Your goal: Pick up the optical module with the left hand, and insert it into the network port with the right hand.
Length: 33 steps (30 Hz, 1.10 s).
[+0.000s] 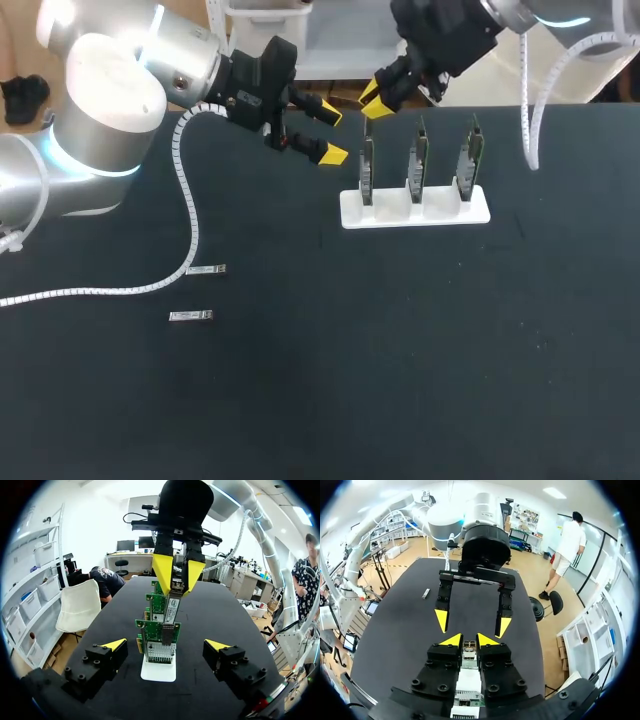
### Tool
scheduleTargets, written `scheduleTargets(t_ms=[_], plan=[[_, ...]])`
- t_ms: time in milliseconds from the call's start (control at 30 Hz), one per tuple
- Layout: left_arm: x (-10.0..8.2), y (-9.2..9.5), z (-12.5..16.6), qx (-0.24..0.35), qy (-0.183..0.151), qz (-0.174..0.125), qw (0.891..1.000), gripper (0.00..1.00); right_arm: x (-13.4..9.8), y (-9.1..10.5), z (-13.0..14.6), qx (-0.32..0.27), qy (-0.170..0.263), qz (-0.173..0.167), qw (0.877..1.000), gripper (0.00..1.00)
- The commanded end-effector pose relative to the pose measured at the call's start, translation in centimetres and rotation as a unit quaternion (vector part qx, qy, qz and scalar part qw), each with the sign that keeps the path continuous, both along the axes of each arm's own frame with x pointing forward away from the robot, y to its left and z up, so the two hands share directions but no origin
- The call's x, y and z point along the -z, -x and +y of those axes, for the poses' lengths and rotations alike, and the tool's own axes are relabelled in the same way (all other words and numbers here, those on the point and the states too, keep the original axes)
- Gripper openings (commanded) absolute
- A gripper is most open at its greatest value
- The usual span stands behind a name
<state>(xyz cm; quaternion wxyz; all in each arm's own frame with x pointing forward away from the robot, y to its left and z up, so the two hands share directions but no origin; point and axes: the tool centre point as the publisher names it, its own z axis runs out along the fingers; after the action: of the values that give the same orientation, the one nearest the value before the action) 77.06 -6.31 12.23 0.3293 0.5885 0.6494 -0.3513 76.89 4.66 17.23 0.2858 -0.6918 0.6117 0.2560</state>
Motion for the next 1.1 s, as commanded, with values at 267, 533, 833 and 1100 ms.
scheduleTargets(t_ms=[267, 533, 833, 1100], plan=[[-0.04, -0.08, -0.06, 0.0, -0.002, 0.001, 1.0, 1.0, 0.29, 0.33, -0.29, 0.003, 0.001, -0.001, 1.0, 0.0], [-0.04, -0.08, -0.06, 0.0, -0.002, 0.001, 1.0, 1.0, 0.4, 0.43, -0.19, 0.007, -0.001, 0.003, 1.0, 0.0], [-0.04, -0.08, -0.06, 0.0, -0.002, 0.001, 1.0, 1.0, 0.15, 0.35, -0.2, 0.008, -0.002, 0.009, 1.0, 0.0], [-0.04, -0.08, -0.06, 0.0, -0.002, 0.001, 1.0, 1.0, -0.23, 0.13, -0.27, 0.014, -0.008, 0.023, 1.0, 0.0]])
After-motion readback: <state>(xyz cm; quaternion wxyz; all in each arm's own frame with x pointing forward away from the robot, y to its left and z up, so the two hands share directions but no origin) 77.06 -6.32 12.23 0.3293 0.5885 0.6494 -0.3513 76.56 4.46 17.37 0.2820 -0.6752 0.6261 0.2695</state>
